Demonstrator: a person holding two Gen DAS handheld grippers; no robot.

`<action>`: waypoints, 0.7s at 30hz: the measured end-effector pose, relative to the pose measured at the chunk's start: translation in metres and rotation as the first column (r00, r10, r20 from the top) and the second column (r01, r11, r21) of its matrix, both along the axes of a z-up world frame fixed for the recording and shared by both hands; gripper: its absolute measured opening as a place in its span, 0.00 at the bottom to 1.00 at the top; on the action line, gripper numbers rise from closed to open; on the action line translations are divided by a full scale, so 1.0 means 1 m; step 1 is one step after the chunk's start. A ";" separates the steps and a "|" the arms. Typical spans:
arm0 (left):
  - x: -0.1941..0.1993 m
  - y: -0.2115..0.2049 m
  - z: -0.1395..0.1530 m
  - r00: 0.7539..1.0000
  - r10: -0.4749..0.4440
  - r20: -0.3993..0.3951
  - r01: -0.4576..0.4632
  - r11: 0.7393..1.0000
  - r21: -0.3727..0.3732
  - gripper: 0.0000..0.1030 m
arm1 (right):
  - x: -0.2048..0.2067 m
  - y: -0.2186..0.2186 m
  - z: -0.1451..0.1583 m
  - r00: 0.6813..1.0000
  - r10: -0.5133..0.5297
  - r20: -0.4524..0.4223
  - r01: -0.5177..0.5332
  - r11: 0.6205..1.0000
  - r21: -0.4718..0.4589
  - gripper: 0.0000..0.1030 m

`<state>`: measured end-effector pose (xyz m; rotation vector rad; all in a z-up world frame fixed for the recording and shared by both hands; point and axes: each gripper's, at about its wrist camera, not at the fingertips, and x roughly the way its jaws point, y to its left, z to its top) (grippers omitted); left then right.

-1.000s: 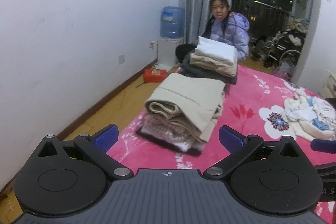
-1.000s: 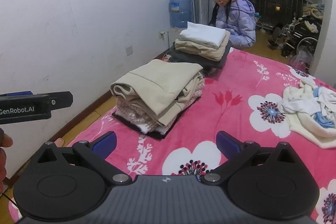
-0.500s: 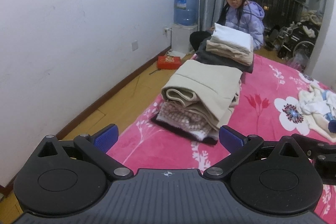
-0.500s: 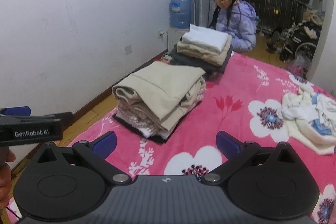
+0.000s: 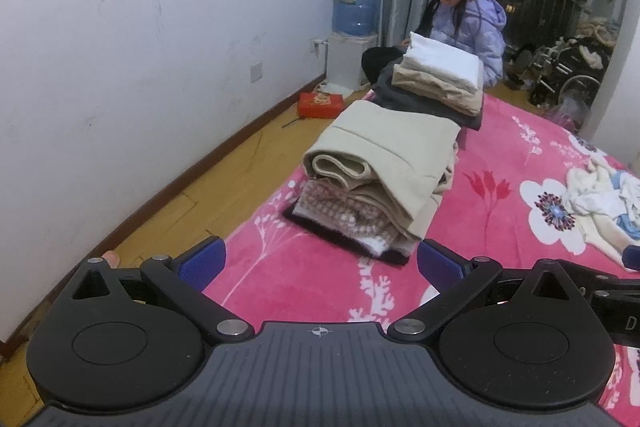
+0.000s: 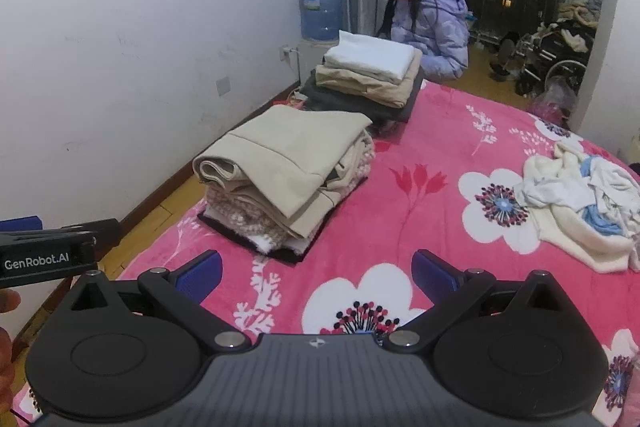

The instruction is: Fold clothes

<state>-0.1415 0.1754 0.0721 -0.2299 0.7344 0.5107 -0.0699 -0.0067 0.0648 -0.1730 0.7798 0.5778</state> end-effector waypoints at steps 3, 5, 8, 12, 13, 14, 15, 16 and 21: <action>0.002 -0.003 0.000 1.000 -0.002 -0.005 0.002 1.000 0.004 1.00 | 0.001 -0.002 -0.003 1.000 -0.009 -0.007 0.009 1.000 -0.008 1.00; 0.004 -0.005 0.001 1.000 -0.007 -0.006 0.007 1.000 0.009 1.00 | 0.002 -0.003 -0.005 1.000 -0.014 -0.012 0.014 1.000 -0.013 1.00; 0.006 -0.009 0.003 1.000 -0.012 0.001 0.012 1.000 0.014 1.00 | 0.004 -0.005 -0.007 1.000 -0.023 -0.020 0.023 1.000 -0.021 1.00; 0.010 -0.013 0.005 1.000 -0.020 0.009 0.020 1.000 0.010 1.00 | 0.005 -0.007 -0.009 0.999 -0.026 -0.022 0.025 0.999 -0.025 1.00; 0.012 -0.014 0.005 1.000 -0.021 0.008 0.021 1.000 0.009 1.00 | 0.005 -0.007 -0.009 0.999 -0.027 -0.022 0.026 0.999 -0.026 1.00; 0.013 -0.016 0.005 1.000 -0.023 0.007 0.023 1.000 0.009 1.00 | 0.005 -0.007 -0.009 0.999 -0.027 -0.022 0.027 0.999 -0.028 1.00; 0.014 -0.018 0.004 1.000 -0.026 0.006 0.026 1.000 0.011 1.00 | 0.005 -0.008 -0.010 0.999 -0.028 -0.023 0.027 0.999 -0.029 1.00; 0.015 -0.020 0.004 1.000 -0.029 0.004 0.029 0.999 0.015 1.00 | 0.006 -0.008 -0.010 0.999 -0.028 -0.023 0.028 0.999 -0.030 1.00; 0.016 -0.027 0.002 0.999 -0.038 -0.008 0.038 0.999 0.030 1.00 | 0.007 -0.010 -0.011 0.999 -0.031 -0.025 0.031 0.999 -0.035 1.00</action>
